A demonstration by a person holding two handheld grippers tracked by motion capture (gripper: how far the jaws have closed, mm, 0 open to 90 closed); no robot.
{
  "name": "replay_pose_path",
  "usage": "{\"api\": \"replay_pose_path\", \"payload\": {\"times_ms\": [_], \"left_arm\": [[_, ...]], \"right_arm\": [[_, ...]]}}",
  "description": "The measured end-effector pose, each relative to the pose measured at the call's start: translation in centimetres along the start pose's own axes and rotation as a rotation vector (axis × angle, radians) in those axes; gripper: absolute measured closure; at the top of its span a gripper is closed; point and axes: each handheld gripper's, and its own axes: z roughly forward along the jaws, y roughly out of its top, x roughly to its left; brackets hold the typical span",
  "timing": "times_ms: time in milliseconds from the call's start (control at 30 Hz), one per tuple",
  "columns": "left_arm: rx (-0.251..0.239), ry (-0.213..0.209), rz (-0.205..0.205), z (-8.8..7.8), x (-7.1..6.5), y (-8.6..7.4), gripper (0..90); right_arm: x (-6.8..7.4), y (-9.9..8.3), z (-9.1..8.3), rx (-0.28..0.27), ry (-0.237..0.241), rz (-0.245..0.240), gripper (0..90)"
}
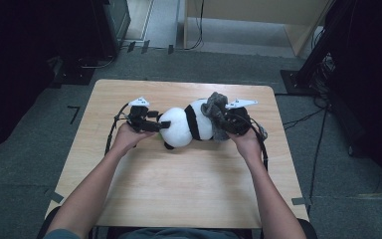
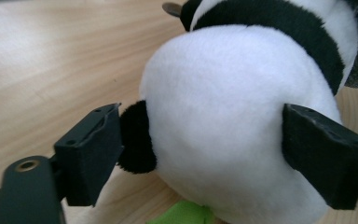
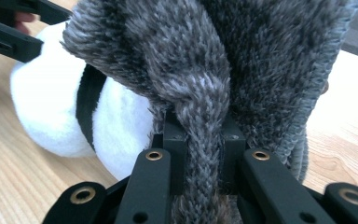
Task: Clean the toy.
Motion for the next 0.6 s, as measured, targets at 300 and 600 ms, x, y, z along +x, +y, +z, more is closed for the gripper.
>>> {"api": "replay_pose_path", "payload": {"times_ms": [300, 600], "left_arm": [[0.042, -0.06, 0.041, 1.5, -0.3, -0.8, 0.1], [0.075, -0.169, 0.064, 2.3, -1.3, -1.1, 3.0]], "right_arm": [[0.7, 0.0, 0.2, 0.004, -0.008, -0.051, 79.7], [1.3, 0.0, 0.6, -0.001, -0.039, -0.066, 80.1]]}}
